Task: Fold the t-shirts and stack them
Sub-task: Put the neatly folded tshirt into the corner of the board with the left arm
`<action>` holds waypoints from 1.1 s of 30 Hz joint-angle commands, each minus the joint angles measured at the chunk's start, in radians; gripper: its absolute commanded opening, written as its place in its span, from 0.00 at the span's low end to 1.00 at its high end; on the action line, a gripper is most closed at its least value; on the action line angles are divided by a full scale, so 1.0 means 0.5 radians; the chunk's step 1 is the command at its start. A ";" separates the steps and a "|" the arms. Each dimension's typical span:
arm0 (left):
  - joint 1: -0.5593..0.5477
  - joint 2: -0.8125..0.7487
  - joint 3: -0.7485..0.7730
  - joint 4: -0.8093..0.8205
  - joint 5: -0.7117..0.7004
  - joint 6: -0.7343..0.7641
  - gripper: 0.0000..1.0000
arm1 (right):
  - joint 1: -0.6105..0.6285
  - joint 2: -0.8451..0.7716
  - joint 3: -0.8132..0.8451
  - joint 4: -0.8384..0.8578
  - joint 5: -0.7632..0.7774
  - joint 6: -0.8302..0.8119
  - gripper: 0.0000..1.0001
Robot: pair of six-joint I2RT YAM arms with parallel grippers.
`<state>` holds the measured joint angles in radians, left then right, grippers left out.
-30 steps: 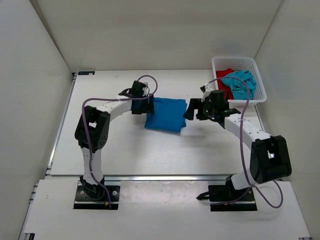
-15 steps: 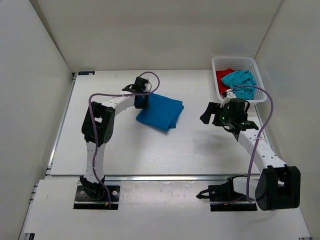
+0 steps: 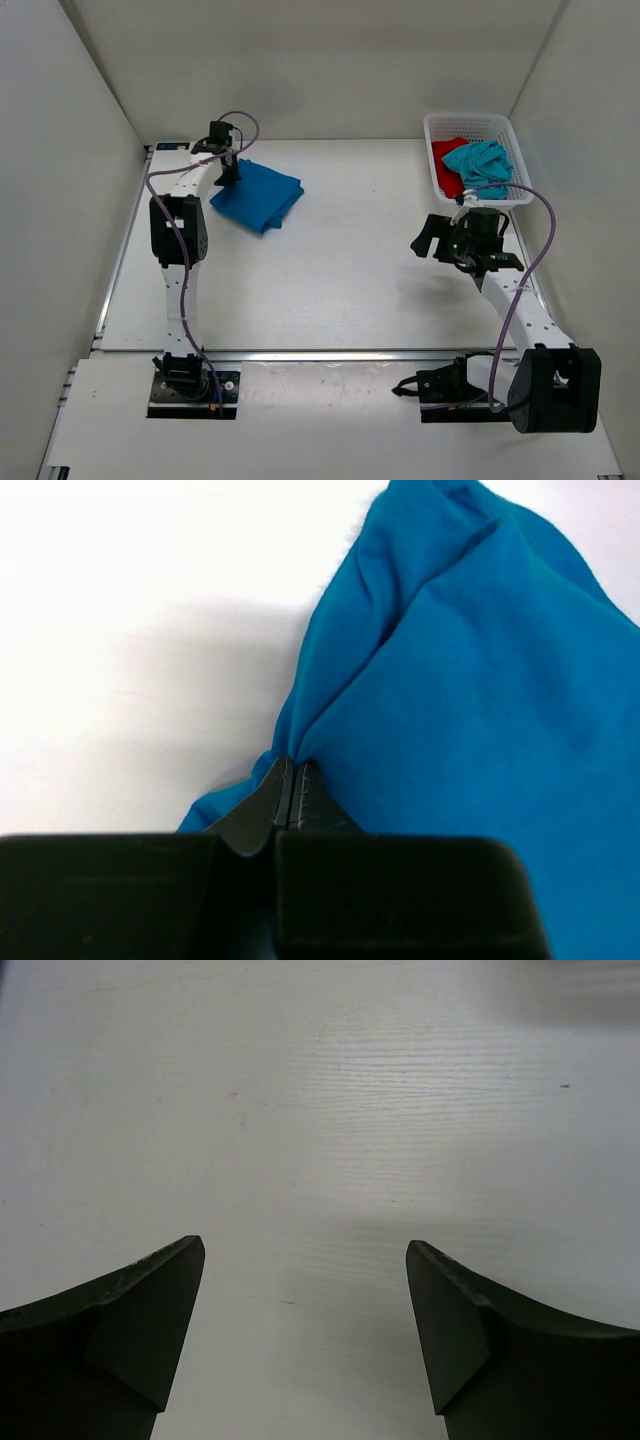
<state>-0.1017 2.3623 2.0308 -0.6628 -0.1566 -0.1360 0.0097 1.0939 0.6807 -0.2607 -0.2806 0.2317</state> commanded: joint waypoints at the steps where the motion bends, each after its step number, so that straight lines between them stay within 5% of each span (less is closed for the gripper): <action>1: 0.141 0.085 0.288 -0.119 -0.147 -0.001 0.00 | -0.016 0.015 0.065 0.003 0.086 -0.031 0.79; 9: 0.433 0.420 0.798 -0.230 -0.294 -0.234 0.00 | -0.115 0.064 0.203 -0.110 0.174 -0.055 0.79; 26: 0.648 0.470 1.000 -0.024 -0.224 -0.262 0.00 | -0.050 0.248 0.396 -0.239 0.282 -0.102 0.78; 27: 0.642 0.451 1.031 -0.036 -0.233 -0.307 0.04 | -0.047 0.260 0.406 -0.227 0.264 -0.095 0.78; 29: 0.645 0.381 1.092 -0.122 -0.248 -0.390 0.46 | -0.035 0.257 0.436 -0.236 0.276 -0.120 0.78; 30: 0.657 0.350 1.099 -0.138 -0.203 -0.421 0.91 | -0.035 0.245 0.442 -0.239 0.297 -0.141 0.78; 31: 0.660 0.289 1.096 -0.126 -0.184 -0.430 0.98 | -0.029 0.242 0.452 -0.230 0.312 -0.138 0.79; 33: 0.648 0.151 1.035 -0.113 -0.153 -0.428 0.99 | -0.044 0.211 0.482 -0.203 0.334 -0.187 0.79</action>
<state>0.2272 2.6034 2.5305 -0.7273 -0.2634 -0.3233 -0.0135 1.2236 0.8680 -0.3897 -0.1406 0.1749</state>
